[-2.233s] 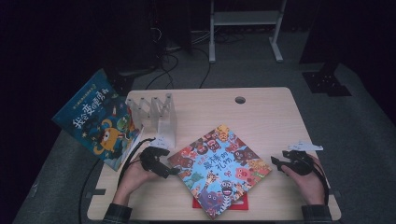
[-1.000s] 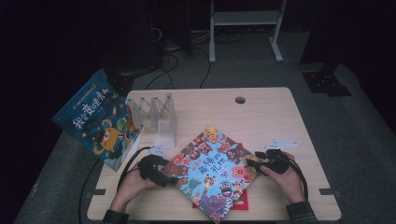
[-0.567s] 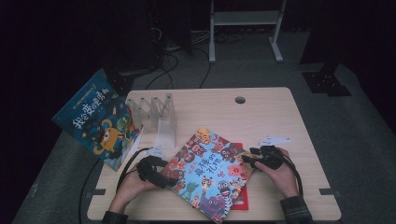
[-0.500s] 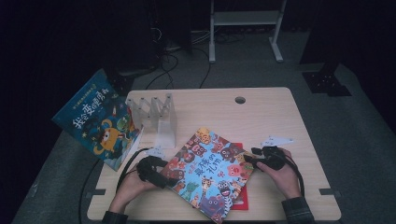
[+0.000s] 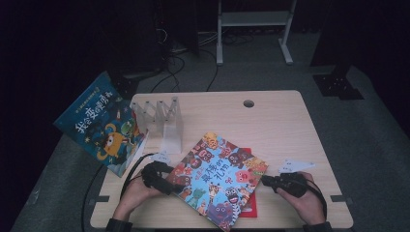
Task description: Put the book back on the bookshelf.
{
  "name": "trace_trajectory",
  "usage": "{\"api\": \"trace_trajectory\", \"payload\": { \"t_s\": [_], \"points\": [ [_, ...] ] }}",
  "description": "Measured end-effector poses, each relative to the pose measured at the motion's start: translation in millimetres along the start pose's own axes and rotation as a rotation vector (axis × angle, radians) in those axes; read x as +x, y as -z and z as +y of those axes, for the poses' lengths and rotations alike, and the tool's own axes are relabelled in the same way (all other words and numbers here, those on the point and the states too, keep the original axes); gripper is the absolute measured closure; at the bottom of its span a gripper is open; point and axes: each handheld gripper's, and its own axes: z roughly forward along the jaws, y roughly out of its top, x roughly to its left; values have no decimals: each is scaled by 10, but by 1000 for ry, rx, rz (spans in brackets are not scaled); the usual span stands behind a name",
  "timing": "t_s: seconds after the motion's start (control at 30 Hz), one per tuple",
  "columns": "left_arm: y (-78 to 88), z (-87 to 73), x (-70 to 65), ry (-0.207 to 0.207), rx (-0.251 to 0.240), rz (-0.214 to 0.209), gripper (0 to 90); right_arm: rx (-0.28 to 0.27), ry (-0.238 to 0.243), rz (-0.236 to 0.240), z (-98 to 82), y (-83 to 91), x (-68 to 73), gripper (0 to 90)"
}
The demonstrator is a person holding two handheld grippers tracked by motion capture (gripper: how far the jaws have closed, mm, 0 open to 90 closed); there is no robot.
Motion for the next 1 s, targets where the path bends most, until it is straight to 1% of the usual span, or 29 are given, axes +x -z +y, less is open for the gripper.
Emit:
{"api": "trace_trajectory", "payload": {
  "t_s": [0.1,0.17,0.3,0.43,0.47,0.57,0.7,0.83,1.0],
  "points": [
    [-1,-3,3,2,-2,-2,54,29,14,29,-53,-20,101,852],
    [-3,-7,7,4,-6,-5,53,37,28,51,-84,-35,173,855],
    [-4,-9,16,9,-3,-12,53,30,42,91,-111,-57,288,862],
    [-1,-10,23,9,-2,-13,53,48,61,114,-100,-135,366,869],
    [-1,-13,29,10,-3,-15,51,43,66,108,-93,-141,377,867],
    [3,-17,48,13,-2,-22,51,33,64,117,-66,-147,384,873],
    [17,-27,82,24,-8,-20,51,32,63,124,-51,-171,387,875],
    [14,-29,129,31,-6,-34,43,34,71,121,-11,-214,398,876],
    [-5,-16,204,41,-7,-62,40,39,78,116,33,-254,388,877]
  ]
}}
